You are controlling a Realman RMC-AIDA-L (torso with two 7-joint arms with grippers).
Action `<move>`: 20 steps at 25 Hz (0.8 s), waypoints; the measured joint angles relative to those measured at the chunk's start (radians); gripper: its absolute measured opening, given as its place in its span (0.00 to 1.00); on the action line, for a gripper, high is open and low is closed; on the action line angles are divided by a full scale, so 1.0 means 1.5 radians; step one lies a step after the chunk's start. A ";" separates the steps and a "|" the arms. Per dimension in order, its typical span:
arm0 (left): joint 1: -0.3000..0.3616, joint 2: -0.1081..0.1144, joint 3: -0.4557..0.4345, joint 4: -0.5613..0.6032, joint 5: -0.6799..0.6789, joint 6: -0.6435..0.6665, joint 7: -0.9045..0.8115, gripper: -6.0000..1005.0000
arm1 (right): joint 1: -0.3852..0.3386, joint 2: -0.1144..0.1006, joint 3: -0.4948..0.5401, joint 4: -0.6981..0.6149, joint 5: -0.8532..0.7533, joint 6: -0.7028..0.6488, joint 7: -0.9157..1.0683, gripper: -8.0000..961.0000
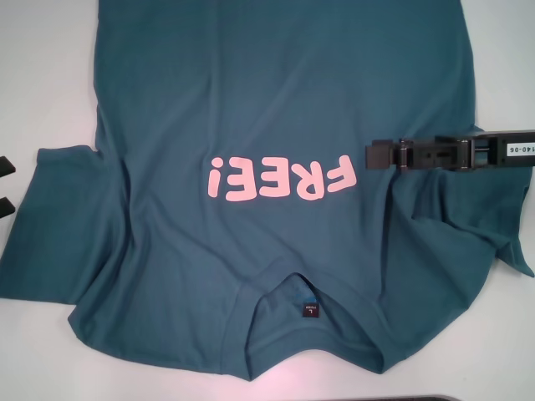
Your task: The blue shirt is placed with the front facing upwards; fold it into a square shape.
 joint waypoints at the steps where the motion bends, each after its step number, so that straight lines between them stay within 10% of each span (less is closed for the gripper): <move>1: 0.000 0.000 0.001 -0.001 0.000 -0.001 0.000 0.72 | 0.000 0.000 -0.001 0.000 0.000 0.001 0.000 0.93; 20: -0.016 -0.006 0.072 -0.026 0.010 -0.076 0.069 0.72 | -0.002 0.000 -0.006 0.001 0.000 0.008 -0.010 0.93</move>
